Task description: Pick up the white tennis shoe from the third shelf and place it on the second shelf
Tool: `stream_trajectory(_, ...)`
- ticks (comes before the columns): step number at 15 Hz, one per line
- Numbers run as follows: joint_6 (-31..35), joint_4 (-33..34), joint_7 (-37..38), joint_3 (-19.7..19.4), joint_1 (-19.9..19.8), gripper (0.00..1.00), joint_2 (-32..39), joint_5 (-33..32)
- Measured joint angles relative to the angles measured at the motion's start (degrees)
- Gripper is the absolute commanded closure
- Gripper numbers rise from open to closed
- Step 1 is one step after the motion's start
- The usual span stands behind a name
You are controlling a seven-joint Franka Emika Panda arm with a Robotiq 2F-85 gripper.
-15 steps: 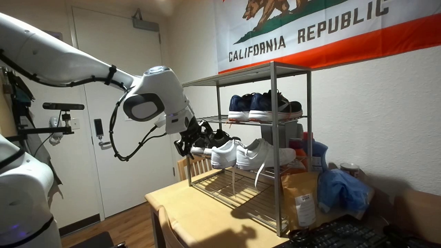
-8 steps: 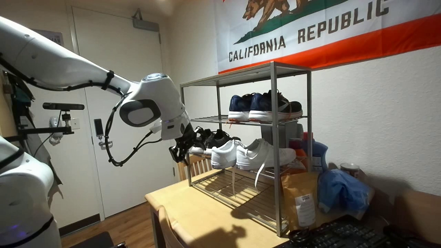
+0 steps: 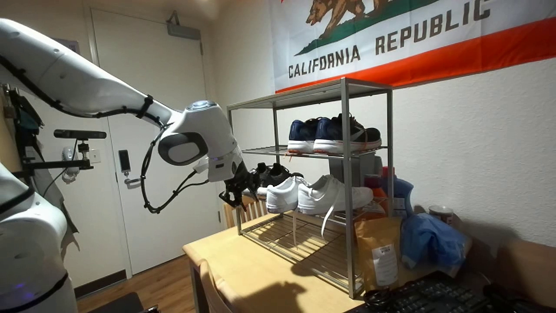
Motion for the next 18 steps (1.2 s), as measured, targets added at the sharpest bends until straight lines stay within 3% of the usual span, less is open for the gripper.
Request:
stream_trajectory(3,1.9,1.5,0.0,0.0,0.9,0.99,3.3,1.9)
stream_trajectory(10,7.5,6.3,-1.1,0.0,3.3,1.00,10.8,7.1)
stream_trajectory(18,8.2,9.7,-1.1,0.0,3.6,1.00,14.6,8.2)
